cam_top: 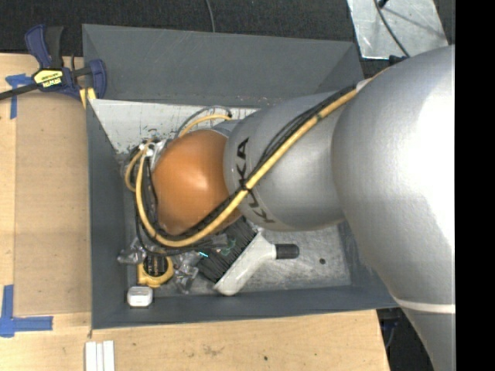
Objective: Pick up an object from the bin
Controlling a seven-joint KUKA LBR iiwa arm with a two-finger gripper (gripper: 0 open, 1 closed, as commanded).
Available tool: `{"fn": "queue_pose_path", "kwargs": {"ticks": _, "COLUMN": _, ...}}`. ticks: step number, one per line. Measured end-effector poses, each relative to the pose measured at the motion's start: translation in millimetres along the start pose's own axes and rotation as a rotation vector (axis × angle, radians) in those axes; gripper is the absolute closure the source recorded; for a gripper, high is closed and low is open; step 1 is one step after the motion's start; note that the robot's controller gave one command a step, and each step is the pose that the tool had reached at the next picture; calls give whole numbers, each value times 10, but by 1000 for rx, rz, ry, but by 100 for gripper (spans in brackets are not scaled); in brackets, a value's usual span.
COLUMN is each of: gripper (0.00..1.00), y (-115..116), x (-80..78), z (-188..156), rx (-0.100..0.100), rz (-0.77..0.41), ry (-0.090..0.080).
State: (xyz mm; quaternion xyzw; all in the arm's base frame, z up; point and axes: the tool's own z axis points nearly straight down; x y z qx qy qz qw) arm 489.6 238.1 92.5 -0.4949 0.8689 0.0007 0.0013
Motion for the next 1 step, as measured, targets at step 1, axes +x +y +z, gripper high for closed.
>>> {"fn": "queue_pose_path", "kwargs": {"ticks": 1, "gripper": 100, "y": 0, "x": 0, "z": 0, "rx": 0, "rz": 1, "ry": 0}}
